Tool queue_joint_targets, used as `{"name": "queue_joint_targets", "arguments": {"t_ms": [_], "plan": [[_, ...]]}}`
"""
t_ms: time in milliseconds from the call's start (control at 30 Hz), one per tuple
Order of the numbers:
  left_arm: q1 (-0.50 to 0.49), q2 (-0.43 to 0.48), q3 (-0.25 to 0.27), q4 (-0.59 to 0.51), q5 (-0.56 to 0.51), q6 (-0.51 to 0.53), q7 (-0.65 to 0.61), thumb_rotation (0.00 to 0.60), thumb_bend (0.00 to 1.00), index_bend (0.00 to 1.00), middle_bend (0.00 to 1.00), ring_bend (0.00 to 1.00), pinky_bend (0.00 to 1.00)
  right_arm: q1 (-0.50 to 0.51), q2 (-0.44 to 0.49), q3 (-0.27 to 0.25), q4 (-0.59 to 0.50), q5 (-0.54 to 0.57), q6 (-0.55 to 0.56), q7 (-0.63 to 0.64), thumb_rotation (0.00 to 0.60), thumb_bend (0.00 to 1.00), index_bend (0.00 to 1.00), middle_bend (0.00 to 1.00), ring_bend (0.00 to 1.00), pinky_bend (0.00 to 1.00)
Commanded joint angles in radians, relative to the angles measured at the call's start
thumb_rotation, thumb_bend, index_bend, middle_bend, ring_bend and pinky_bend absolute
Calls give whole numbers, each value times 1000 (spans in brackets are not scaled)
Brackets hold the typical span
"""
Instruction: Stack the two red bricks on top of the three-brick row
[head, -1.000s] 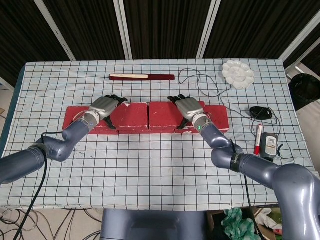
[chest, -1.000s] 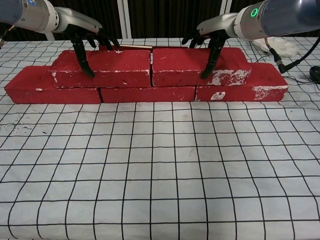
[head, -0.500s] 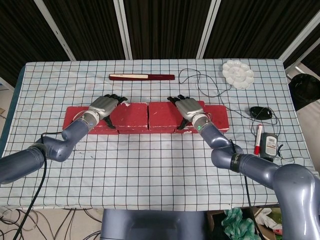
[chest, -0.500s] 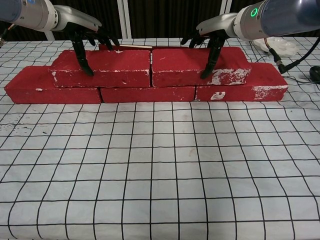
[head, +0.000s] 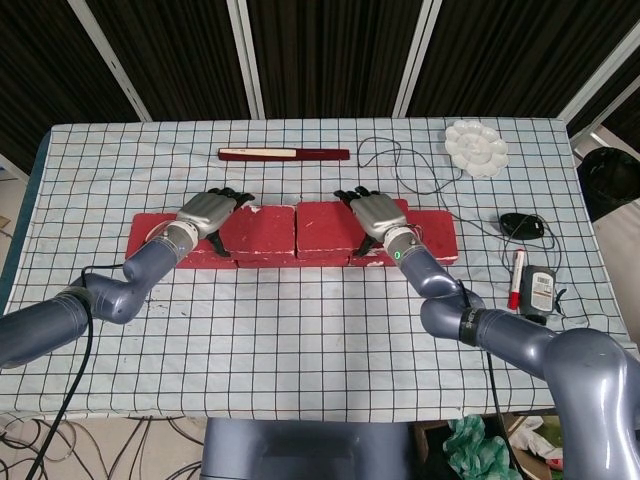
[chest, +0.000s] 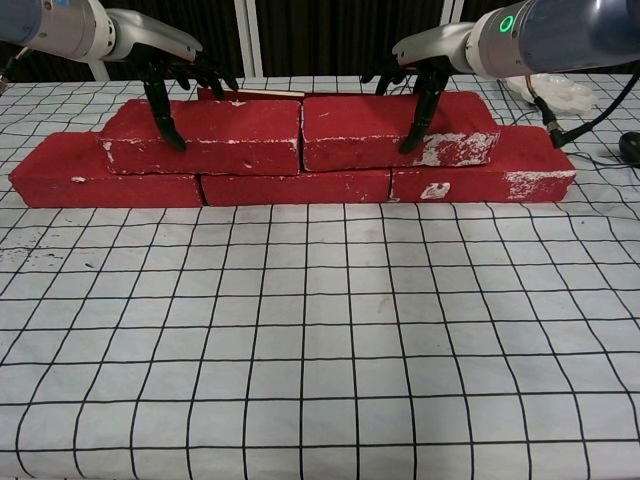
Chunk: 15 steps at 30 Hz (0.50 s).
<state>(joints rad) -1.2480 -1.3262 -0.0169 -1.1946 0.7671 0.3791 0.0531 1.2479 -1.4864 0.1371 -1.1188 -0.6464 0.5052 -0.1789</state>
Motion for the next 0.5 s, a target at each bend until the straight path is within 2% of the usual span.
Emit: {"name": "queue_joint_targets", "arguments": {"t_ms": [33, 500], "plan": [[0, -1, 1, 1, -1, -1, 0, 600, 0, 72, 106, 0, 79, 0, 1, -1, -2, 1, -2, -2, 600, 0, 14, 86, 14, 134], [-2, -1, 2, -1, -9, 7, 6, 600, 0, 72, 106, 0, 79, -4, 14, 3, -27, -2, 6, -9, 600, 0, 15, 86, 15, 134]]}}
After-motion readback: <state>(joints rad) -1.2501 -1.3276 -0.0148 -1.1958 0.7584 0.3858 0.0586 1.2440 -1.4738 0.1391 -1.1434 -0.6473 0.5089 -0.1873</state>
